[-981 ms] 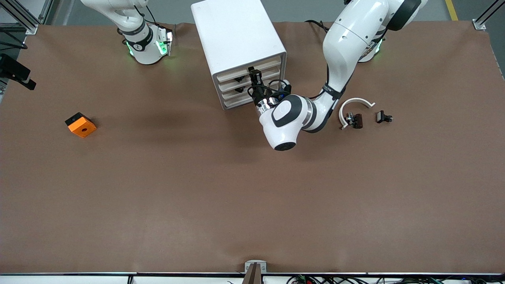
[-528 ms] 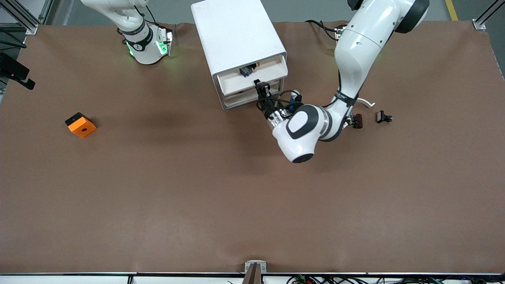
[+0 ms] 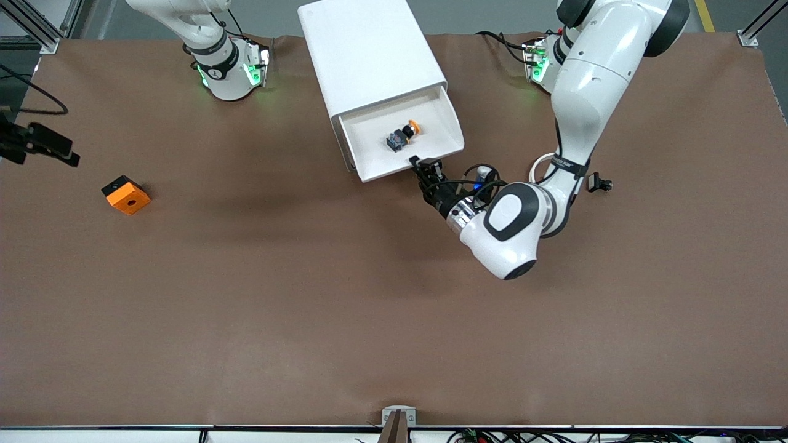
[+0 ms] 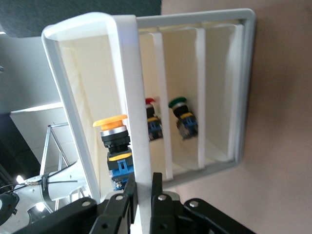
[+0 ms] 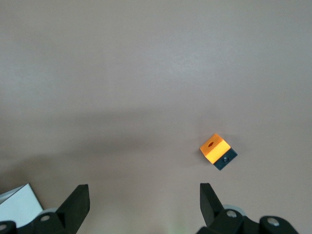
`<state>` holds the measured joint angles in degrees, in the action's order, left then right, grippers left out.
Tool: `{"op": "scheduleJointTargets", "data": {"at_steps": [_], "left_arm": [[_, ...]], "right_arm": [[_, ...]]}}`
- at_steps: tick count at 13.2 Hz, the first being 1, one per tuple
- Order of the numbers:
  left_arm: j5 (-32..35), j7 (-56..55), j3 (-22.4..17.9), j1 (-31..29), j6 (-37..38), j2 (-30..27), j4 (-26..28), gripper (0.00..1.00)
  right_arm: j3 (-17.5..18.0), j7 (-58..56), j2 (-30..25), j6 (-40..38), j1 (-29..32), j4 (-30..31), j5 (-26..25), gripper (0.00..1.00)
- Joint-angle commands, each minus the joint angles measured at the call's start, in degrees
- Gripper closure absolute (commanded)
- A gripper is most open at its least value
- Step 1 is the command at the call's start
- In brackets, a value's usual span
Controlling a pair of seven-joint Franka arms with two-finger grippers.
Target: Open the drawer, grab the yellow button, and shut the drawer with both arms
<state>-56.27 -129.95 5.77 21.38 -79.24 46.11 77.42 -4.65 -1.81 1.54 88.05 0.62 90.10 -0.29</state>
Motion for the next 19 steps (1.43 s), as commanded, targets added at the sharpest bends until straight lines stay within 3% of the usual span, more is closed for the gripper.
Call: {"op": "scheduleJointTargets", "data": {"at_steps": [1, 3, 4, 5, 9, 15, 19], "left_arm": [[-0.9, 5.2, 0.0, -2.6, -4.2, 0.8, -2.3, 1.0], [-0.9, 5.2, 0.0, -2.8, -5.9, 0.8, -2.4, 1.0], [-0.9, 5.2, 0.1, -2.7, -6.5, 0.8, -2.4, 0.74], [-0.9, 5.2, 0.1, -2.7, -6.5, 0.7, -2.4, 0.01], [-0.5, 5.3, -0.1, -2.9, -6.5, 0.6, -6.0, 0.0], [0.2, 22.7, -8.4, -2.9, -6.3, -2.0, -9.1, 0.0], [11.1, 35.8, -10.1, -3.4, -6.3, -8.8, -9.0, 0.0]], "right_arm": [[-0.2, -0.6, 6.8, 1.3, -0.5, -2.2, -1.6, 0.0], [-0.1, -1.0, 6.8, 1.4, -1.0, -2.5, -1.5, 0.0], [0.0, 2.2, 6.8, 1.3, -1.7, -2.5, -0.4, 0.0], [0.0, 8.2, 6.8, 1.4, -3.9, -2.5, 0.6, 0.0], [0.0, 35.5, 6.7, 1.5, -17.4, -2.1, 2.7, 0.0], [0.0, 70.8, 7.2, 7.5, -36.7, -1.4, 5.5, 0.0], [-0.1, 89.2, 11.4, 13.7, -46.5, -1.7, 5.4, 0.0]]}}
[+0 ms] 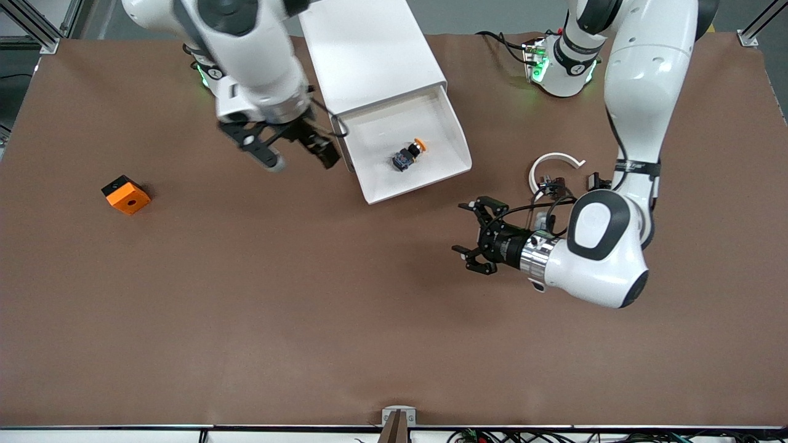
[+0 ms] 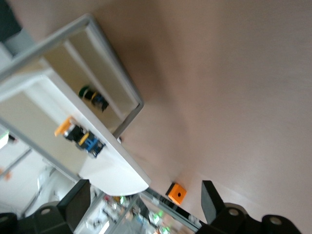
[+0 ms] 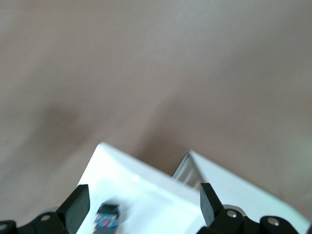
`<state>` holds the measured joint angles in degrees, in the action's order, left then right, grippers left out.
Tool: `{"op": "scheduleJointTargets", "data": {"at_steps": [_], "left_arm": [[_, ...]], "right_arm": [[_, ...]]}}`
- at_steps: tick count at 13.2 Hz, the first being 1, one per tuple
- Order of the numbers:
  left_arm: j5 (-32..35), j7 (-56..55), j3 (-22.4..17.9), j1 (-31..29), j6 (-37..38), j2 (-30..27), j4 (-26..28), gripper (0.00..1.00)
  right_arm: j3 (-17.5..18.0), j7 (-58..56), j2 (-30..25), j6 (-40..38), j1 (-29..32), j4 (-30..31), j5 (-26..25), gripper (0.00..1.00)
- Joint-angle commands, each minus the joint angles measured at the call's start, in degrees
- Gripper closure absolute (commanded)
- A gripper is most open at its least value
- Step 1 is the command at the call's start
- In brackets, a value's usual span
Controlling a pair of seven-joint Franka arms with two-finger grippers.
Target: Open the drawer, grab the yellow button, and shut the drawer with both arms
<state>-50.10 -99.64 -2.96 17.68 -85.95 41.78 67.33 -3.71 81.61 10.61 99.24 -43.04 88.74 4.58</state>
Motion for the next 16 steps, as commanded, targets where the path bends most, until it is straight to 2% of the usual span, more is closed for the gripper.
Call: {"op": "scheduleJointTargets", "data": {"at_steps": [1, 3, 6, 10, 12, 14, 16], "left_arm": [[8.3, 9.4, -2.2, 0.3, 0.4, -6.2, 1.1, 0.0], [16.0, 15.9, -3.2, 0.5, 0.2, -8.4, 1.1, 0.0], [30.7, 28.1, -3.5, 0.3, 0.2, -12.4, 1.2, 0.0], [42.7, 45.5, -3.5, 0.1, 0.4, -17.8, 1.7, 0.0], [44.7, 53.8, -3.5, -1.1, 0.6, -19.4, 2.1, 0.0], [44.8, 56.9, -3.3, -2.8, 0.7, -21.6, 2.9, 0.0], [45.0, 62.7, -1.4, -7.0, 0.5, -25.5, 7.2, 0.0]], "right_arm": [[-1.0, 8.1, 3.4, 4.4, -4.4, -0.4, 0.4, 0.0], [-1.0, 14.7, 6.5, 7.8, -8.2, -0.8, -0.4, 0.0], [-1.1, 16.4, 10.8, 9.7, -11.2, -1.5, -0.9, 0.0], [-1.1, 19.2, 17.4, 9.7, -12.2, -7.3, -2.6, 0.0], [-1.2, 19.0, 18.1, 9.7, -12.2, -7.9, -2.8, 0.0], [-1.2, 18.2, 18.1, 9.4, -11.8, -7.9, -2.9, 0.0], [-1.2, 18.0, 18.1, 9.3, -11.8, -7.9, -2.8, 0.0]]}}
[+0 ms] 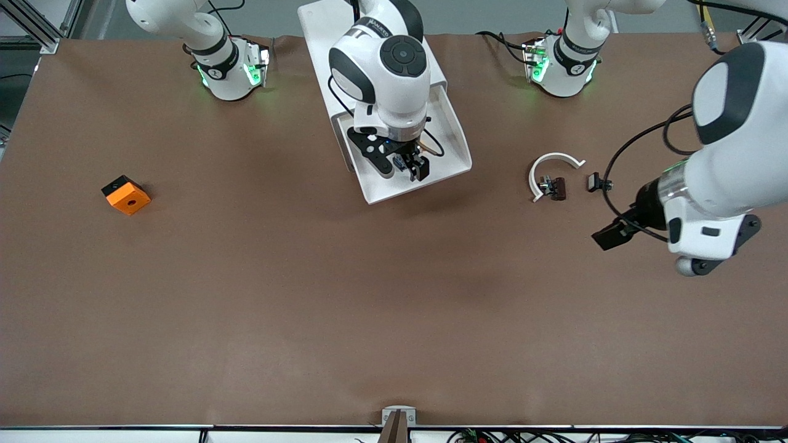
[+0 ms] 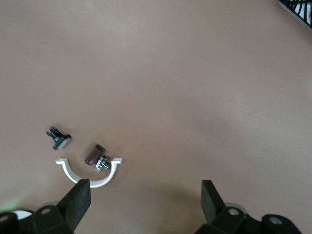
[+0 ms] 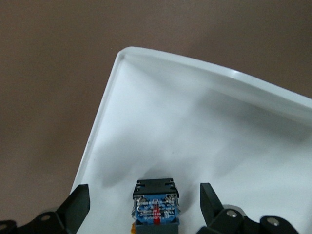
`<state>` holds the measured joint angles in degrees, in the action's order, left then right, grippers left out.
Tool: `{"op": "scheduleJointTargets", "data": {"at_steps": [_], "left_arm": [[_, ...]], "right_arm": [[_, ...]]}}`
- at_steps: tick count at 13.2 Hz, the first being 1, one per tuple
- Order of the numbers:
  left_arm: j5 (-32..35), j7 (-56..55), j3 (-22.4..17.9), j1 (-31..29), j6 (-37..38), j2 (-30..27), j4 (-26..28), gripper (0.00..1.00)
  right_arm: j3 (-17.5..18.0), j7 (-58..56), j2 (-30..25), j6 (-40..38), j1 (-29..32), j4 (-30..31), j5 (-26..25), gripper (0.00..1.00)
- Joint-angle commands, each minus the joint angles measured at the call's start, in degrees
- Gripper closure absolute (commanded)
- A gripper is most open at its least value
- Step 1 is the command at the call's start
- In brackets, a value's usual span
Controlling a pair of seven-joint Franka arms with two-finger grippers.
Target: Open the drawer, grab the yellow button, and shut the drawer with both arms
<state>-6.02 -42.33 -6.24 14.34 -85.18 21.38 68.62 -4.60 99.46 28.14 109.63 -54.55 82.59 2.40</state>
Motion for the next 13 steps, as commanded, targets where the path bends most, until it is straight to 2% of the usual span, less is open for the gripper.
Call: {"op": "scheduleJointTargets", "data": {"at_steps": [1, 3, 6, 7, 9, 12, 13], "left_arm": [[0.9, 9.0, 4.5, -7.1, -0.6, -7.4, 8.4, 0.0], [0.9, 13.1, 7.3, -11.4, -0.6, -10.9, 11.5, 0.0], [0.9, 20.5, 8.3, -14.8, -1.7, -16.3, 17.0, 0.0], [1.0, 24.2, 9.8, -16.5, -3.0, -18.1, 19.0, 0.0], [4.0, 27.0, 11.0, -17.5, -4.6, -21.1, 22.8, 0.0], [6.6, 26.9, 15.1, -18.4, -5.1, -22.9, 25.2, 0.0], [6.6, 27.0, 15.3, -18.4, -5.0, -22.9, 24.9, 0.0]], "right_arm": [[-0.3, -0.4, 0.6, -1.2, -0.3, -1.7, -0.6, 0.0], [-0.2, -0.8, 0.6, -1.3, -0.2, -1.7, -0.3, 0.0], [-0.2, -0.6, 0.6, -1.3, -0.5, -1.7, 0.6, 0.0], [-0.1, -0.5, 0.6, -1.3, -0.5, -1.7, 0.8, 0.0], [-0.1, -0.4, 0.7, -1.3, -0.7, -1.6, 1.5, 0.0], [-0.1, -0.4, 0.8, -1.3, -1.2, -1.6, 1.8, 0.01], [-0.1, -0.8, 0.8, -1.3, -1.2, -1.5, 1.8, 0.18]]}}
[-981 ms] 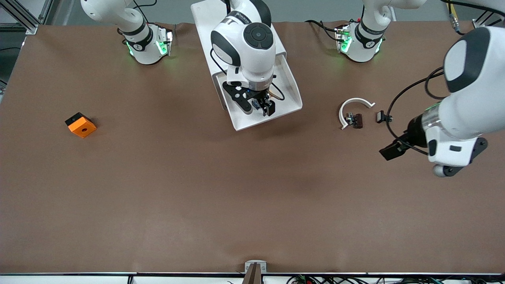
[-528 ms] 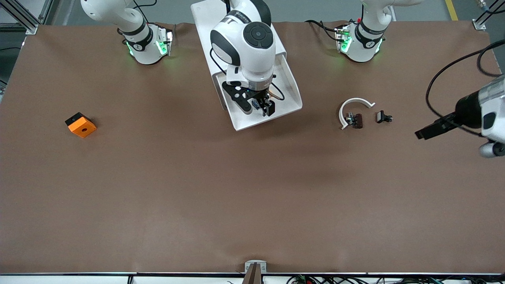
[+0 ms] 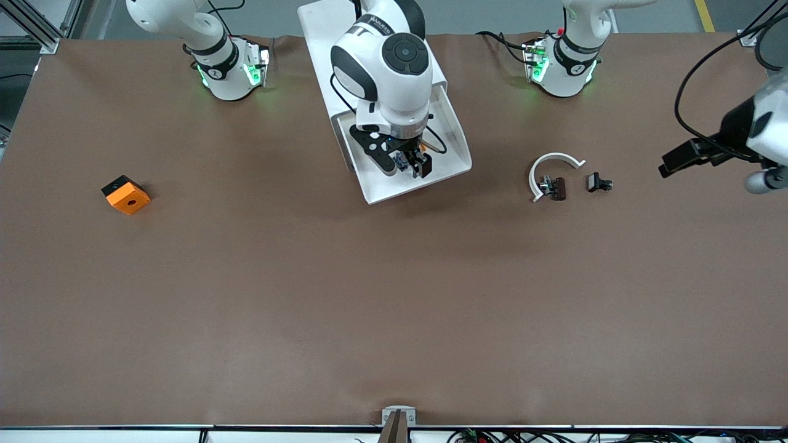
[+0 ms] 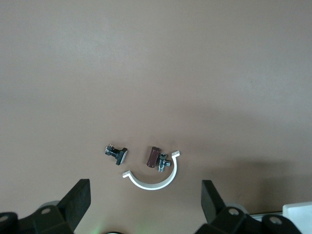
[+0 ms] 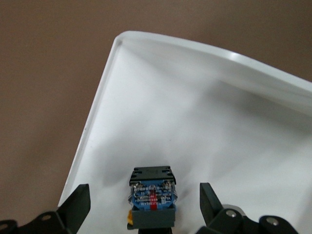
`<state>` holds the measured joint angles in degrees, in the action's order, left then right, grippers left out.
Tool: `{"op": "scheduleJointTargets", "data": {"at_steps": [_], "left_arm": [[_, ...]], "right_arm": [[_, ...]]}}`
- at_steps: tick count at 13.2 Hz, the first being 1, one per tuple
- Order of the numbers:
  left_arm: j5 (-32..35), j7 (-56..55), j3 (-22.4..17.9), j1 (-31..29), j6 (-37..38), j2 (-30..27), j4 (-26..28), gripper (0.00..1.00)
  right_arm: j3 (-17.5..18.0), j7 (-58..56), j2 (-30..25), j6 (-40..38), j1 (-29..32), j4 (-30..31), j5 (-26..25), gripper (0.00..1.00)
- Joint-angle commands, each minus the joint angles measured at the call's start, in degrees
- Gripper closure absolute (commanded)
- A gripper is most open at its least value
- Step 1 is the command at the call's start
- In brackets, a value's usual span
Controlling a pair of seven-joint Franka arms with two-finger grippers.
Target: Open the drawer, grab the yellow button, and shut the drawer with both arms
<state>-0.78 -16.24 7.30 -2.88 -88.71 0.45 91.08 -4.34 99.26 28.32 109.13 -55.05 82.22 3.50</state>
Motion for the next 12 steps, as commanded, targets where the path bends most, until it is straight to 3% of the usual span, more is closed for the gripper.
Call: {"op": "scheduleJointTargets", "data": {"at_steps": [1, 2, 3, 10, 12], "left_arm": [[1.4, 1.0, 1.8, -1.3, -1.0, -1.8, 2.0, 0.0], [1.3, 1.0, 1.7, -1.2, -1.0, -1.6, 1.6, 0.0], [1.4, 1.0, 1.8, -1.1, -1.0, -1.5, 1.6, 0.0], [1.3, 0.9, 1.8, -1.0, -1.1, 0.1, 0.2, 0.0], [1.3, 0.7, 1.8, -1.2, -1.0, 1.6, -0.9, 0.0]], "right_arm": [[-0.4, -0.8, 0.6, -0.8, -0.7, -1.1, 0.7, 0.54], [-0.4, -0.7, 0.6, -0.8, -0.6, -1.2, 0.9, 0.83], [-0.4, -0.7, 0.6, -0.8, -0.6, -1.2, 0.9, 0.96], [-0.2, -1.1, 0.3, -0.9, 0.1, -1.6, 1.1, 1.0], [-0.3, -6.4, -0.1, -4.9, 3.2, -5.2, 5.1, 1.0]]}}
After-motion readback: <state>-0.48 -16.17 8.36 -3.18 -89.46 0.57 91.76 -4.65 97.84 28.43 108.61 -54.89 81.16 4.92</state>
